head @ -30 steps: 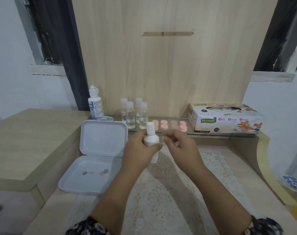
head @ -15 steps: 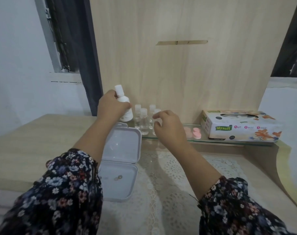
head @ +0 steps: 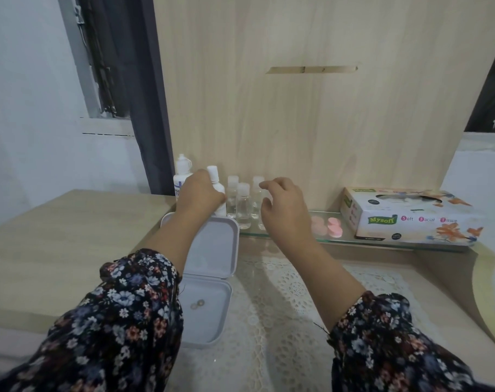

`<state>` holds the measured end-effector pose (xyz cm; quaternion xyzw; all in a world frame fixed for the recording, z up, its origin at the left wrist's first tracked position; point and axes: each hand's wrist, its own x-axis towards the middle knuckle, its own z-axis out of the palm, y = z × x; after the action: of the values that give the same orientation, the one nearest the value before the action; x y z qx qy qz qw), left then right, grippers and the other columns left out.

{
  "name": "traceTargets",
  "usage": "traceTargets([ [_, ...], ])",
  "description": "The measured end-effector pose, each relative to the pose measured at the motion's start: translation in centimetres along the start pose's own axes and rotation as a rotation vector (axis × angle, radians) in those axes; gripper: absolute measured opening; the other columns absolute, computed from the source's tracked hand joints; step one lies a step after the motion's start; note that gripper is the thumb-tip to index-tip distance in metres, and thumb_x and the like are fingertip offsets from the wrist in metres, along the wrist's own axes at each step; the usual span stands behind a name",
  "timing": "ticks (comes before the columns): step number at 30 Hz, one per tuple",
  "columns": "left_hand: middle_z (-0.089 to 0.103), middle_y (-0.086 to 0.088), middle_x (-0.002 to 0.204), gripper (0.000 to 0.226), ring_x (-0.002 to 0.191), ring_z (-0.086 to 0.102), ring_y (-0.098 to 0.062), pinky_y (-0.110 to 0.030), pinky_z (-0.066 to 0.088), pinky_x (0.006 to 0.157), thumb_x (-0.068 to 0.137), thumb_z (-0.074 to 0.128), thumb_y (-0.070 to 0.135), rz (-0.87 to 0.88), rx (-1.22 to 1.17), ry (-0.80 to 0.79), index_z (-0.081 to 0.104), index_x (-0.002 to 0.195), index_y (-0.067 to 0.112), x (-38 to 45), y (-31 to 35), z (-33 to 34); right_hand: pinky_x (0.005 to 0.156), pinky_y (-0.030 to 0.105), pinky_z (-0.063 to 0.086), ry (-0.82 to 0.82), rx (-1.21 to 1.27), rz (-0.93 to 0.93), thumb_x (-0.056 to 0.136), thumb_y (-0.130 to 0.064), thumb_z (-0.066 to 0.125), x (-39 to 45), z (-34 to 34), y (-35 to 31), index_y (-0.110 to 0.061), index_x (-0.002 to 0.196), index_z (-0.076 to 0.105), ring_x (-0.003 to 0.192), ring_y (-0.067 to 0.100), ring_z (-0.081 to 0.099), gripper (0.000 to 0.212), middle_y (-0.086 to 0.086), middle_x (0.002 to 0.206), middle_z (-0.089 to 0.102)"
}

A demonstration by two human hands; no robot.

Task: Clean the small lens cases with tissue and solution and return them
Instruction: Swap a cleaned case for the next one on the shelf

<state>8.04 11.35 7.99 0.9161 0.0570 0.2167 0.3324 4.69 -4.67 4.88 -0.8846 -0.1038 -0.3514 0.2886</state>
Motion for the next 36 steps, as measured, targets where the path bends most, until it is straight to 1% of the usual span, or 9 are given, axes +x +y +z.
traceTargets([
  [8, 0.050, -0.004, 0.092, 0.037, 0.085, 0.047, -0.023, -0.032, 0.036, 0.068, 0.078, 0.070, 0.017, -0.004, 0.048, -0.015, 0.050, 0.107, 0.006, -0.3, 0.4, -0.1, 0.085, 0.034, 0.047, -0.005, 0.058, -0.030, 0.084, 0.009, 0.050, 0.1, 0.2, 0.5, -0.006, 0.123, 0.061, 0.108, 0.028, 0.055, 0.043, 0.010, 0.124, 0.055],
  [11, 0.051, -0.006, 0.095, 0.042, 0.092, 0.052, -0.027, -0.032, 0.035, 0.069, 0.079, 0.073, 0.019, 0.002, 0.057, -0.040, 0.049, 0.111, 0.005, -0.6, 0.4, -0.1, 0.086, 0.031, 0.045, -0.010, 0.064, -0.034, 0.084, 0.010, 0.050, 0.1, 0.2, 0.6, -0.005, 0.124, 0.061, 0.108, 0.027, 0.056, 0.044, 0.010, 0.125, 0.054],
  [15, 0.057, -0.011, 0.100, 0.036, 0.089, 0.051, -0.026, -0.033, 0.035, 0.069, 0.081, 0.072, 0.022, 0.025, 0.053, -0.039, 0.049, 0.103, 0.006, -0.9, 0.4, -0.3, 0.084, 0.025, 0.041, -0.032, 0.063, -0.026, 0.085, 0.009, 0.050, 0.2, 0.0, 0.7, -0.007, 0.126, 0.059, 0.109, 0.024, 0.056, 0.045, 0.008, 0.128, 0.053],
  [19, 0.057, -0.014, 0.099, 0.028, 0.087, 0.051, -0.029, -0.034, 0.035, 0.068, 0.091, 0.059, 0.026, 0.114, 0.100, 0.148, 0.052, 0.104, 0.002, -2.1, 1.1, -1.2, 0.085, 0.032, 0.047, -0.032, 0.101, -0.004, 0.087, 0.001, 0.054, 0.0, -0.3, 0.8, -0.012, 0.132, 0.055, 0.107, 0.022, 0.056, 0.047, 0.004, 0.130, 0.050],
  [22, 0.059, -0.017, 0.108, 0.025, 0.098, 0.054, -0.034, -0.041, 0.043, 0.075, 0.093, 0.050, 0.012, 0.372, 0.115, 0.401, 0.056, 0.115, 0.001, -2.8, 1.2, -1.1, 0.086, 0.035, 0.048, -0.022, 0.107, 0.018, 0.089, -0.007, 0.057, -0.3, -0.4, 0.9, -0.015, 0.135, 0.054, 0.108, 0.021, 0.056, 0.047, 0.004, 0.131, 0.049],
  [23, 0.059, -0.016, 0.108, 0.027, 0.100, 0.055, -0.033, -0.041, 0.044, 0.078, 0.092, 0.050, 0.009, 0.437, 0.081, 0.396, 0.057, 0.117, 0.002, -2.7, 1.2, -0.9, 0.088, 0.034, 0.048, -0.030, 0.107, 0.026, 0.089, -0.008, 0.057, -0.2, -0.5, 1.0, -0.015, 0.135, 0.053, 0.109, 0.022, 0.056, 0.047, 0.005, 0.132, 0.049],
  [25, 0.059, -0.014, 0.112, 0.030, 0.101, 0.056, -0.030, -0.039, 0.044, 0.084, 0.092, 0.051, 0.009, 0.494, 0.014, 0.249, 0.058, 0.122, 0.008, -2.5, 1.6, -0.5, 0.090, 0.035, 0.047, -0.065, 0.114, 0.052, 0.090, -0.008, 0.055, -0.2, -0.6, 1.0, -0.016, 0.136, 0.053, 0.110, 0.023, 0.057, 0.047, 0.006, 0.134, 0.050],
  [28, 0.058, -0.013, 0.119, 0.037, 0.106, 0.056, -0.028, -0.036, 0.042, 0.090, 0.094, 0.054, 0.017, 0.474, 0.040, 0.034, 0.055, 0.131, 0.016, -2.2, 2.2, 0.1, 0.090, 0.040, 0.049, -0.121, 0.118, 0.097, 0.092, -0.010, 0.054, 0.0, -0.5, 1.0, -0.020, 0.137, 0.051, 0.103, 0.024, 0.060, 0.046, 0.007, 0.132, 0.053],
  [36, 0.064, -0.011, 0.118, 0.035, 0.107, 0.059, -0.026, -0.036, 0.048, 0.089, 0.093, 0.058, 0.025, 0.358, 0.090, -0.067, 0.059, 0.127, 0.019, -2.3, 2.9, 1.0, 0.085, 0.041, 0.050, -0.149, 0.143, 0.128, 0.092, -0.009, 0.056, 0.0, -0.2, 1.1, -0.023, 0.134, 0.049, 0.094, 0.024, 0.060, 0.045, 0.008, 0.119, 0.058],
])
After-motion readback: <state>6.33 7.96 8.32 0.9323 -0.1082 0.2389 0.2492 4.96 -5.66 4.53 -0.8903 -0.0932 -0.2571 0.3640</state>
